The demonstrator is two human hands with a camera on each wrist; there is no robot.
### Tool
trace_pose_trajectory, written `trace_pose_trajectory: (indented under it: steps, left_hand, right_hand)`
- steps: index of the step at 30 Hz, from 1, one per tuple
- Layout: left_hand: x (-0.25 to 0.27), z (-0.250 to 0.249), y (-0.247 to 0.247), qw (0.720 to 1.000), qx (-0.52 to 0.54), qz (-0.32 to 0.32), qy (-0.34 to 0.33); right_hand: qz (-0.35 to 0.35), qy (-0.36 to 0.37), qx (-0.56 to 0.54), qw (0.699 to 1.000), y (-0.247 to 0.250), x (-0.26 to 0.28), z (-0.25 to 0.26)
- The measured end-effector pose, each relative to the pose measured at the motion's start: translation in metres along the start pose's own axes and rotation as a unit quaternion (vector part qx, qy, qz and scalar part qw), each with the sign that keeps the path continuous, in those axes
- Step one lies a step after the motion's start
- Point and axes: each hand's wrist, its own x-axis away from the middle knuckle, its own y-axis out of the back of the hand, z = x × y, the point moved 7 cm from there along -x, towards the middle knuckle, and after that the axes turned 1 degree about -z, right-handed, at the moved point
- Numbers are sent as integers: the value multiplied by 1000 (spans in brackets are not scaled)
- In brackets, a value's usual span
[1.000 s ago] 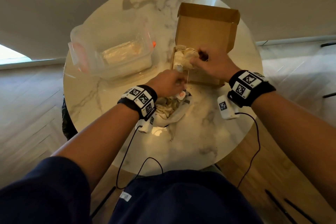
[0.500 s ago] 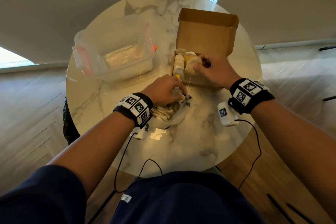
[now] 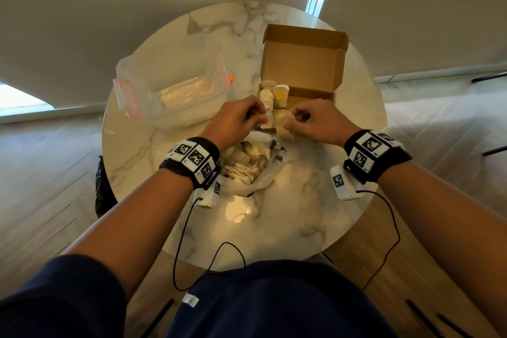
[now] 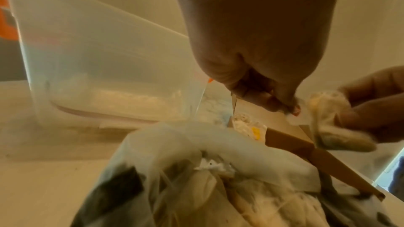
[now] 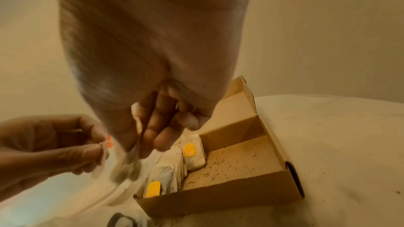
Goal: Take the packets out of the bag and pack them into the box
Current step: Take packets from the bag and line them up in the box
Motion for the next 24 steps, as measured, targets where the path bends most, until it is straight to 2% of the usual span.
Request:
trace_pose_trajectory:
  steps: [2,4,9,16,19,24]
  left_hand:
    - [2,-9,0,999,10,33,-25]
    - [4,-16,-1,998,10,52,-47]
    - [2,-18,0,998,7,13,-55]
    - [-3,-16,-4,998,-30,-10,-48]
    - [-9,-15,-3,998,-29,-17,-50]
    - [-21,-11,-11,998,-37,-3,-52]
  right_hand:
    - [-38,-29,6,999,1,-1,-6]
    - [-45,-35,7,998,0,-1,-6]
    - [22,17,-5,1000,-14,-2,9]
    - [49,23,-68,996,-14,-7,14]
    - [49,2,-89,995,-13,-11,9]
    - [4,-3,-36,999,-8,-22,-3]
